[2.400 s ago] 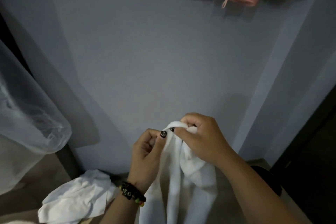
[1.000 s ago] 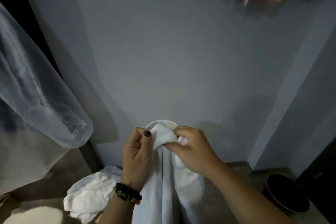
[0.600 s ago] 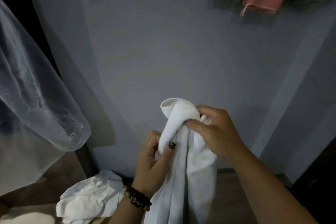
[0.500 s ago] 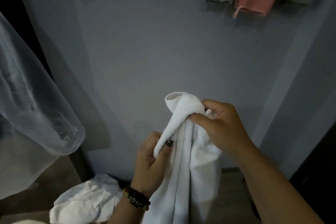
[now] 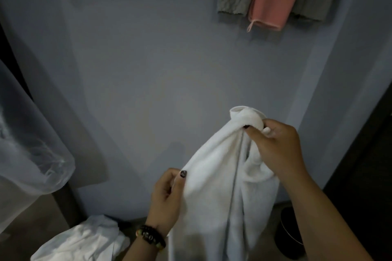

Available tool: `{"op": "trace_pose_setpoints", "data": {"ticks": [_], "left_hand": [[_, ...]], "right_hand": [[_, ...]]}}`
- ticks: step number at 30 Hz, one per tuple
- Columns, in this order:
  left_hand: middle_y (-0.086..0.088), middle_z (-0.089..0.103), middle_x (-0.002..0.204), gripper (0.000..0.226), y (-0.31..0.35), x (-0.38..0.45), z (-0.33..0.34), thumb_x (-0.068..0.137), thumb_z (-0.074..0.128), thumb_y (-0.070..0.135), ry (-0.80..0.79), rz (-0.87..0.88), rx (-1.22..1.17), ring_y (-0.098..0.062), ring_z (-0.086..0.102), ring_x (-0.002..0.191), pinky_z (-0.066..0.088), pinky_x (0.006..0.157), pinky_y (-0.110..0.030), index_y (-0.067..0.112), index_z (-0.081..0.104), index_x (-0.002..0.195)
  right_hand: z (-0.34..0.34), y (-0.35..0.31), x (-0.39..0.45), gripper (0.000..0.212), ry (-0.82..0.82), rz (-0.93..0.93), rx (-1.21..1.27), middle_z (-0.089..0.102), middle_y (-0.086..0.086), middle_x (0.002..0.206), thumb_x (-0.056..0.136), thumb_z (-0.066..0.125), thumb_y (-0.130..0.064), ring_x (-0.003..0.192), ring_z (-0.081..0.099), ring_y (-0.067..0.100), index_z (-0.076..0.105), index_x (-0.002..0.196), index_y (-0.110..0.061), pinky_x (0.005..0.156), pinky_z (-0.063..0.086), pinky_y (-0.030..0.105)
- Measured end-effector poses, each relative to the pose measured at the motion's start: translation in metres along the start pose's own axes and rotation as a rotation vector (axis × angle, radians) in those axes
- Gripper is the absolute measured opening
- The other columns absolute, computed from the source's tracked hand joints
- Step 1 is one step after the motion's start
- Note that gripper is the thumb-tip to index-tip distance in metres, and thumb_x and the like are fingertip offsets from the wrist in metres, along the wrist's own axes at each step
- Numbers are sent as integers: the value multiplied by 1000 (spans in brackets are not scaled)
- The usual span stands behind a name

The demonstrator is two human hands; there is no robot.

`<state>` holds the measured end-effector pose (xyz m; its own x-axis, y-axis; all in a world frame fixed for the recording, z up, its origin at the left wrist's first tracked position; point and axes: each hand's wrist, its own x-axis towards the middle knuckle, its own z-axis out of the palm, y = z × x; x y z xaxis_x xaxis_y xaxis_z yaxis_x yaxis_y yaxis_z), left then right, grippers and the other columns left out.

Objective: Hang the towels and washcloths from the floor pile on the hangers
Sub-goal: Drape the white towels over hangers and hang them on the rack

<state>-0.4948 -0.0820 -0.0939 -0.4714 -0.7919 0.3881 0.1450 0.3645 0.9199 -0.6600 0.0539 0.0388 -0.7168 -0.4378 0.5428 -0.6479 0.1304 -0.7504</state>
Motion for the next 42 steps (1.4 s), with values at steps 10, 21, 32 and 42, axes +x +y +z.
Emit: {"op": "trace_pose_setpoints", "data": {"ticks": [10, 21, 32, 42], "left_hand": [[20, 50, 56, 15, 35, 2, -4, 91, 51, 27, 23, 124, 55, 2, 42, 51, 33, 52, -10, 22, 58, 78], [6, 64, 68, 13, 39, 4, -58, 87, 57, 33, -42, 126, -16, -3, 57, 65, 44, 62, -17, 25, 64, 80], [4, 47, 57, 35, -9, -4, -132, 77, 57, 54, 257, -63, 85, -10, 39, 55, 34, 53, -28, 21, 57, 68], [15, 54, 56, 22, -13, 34, -156, 92, 59, 13, 249, -2, 149, 1, 44, 53, 36, 54, -13, 14, 62, 70]], "right_hand": [[25, 29, -39, 64, -496, 82, 0, 51, -12, 68, 59, 88, -21, 61, 49, 0, 58, 107, -49, 59, 39, 9], [112, -12, -82, 29, -931, 65, 294, 72, 3, 92, 66, 73, -39, 87, 66, 12, 70, 89, -21, 82, 52, 38], [170, -56, -79, 37, -571, 5, 299, 60, 16, 71, 75, 66, -45, 69, 59, 27, 61, 75, -8, 63, 49, 41], [181, -32, -41, 26, -528, 23, -76, 53, -4, 58, 81, 71, -26, 57, 49, 11, 58, 68, -7, 54, 37, 24]]}}
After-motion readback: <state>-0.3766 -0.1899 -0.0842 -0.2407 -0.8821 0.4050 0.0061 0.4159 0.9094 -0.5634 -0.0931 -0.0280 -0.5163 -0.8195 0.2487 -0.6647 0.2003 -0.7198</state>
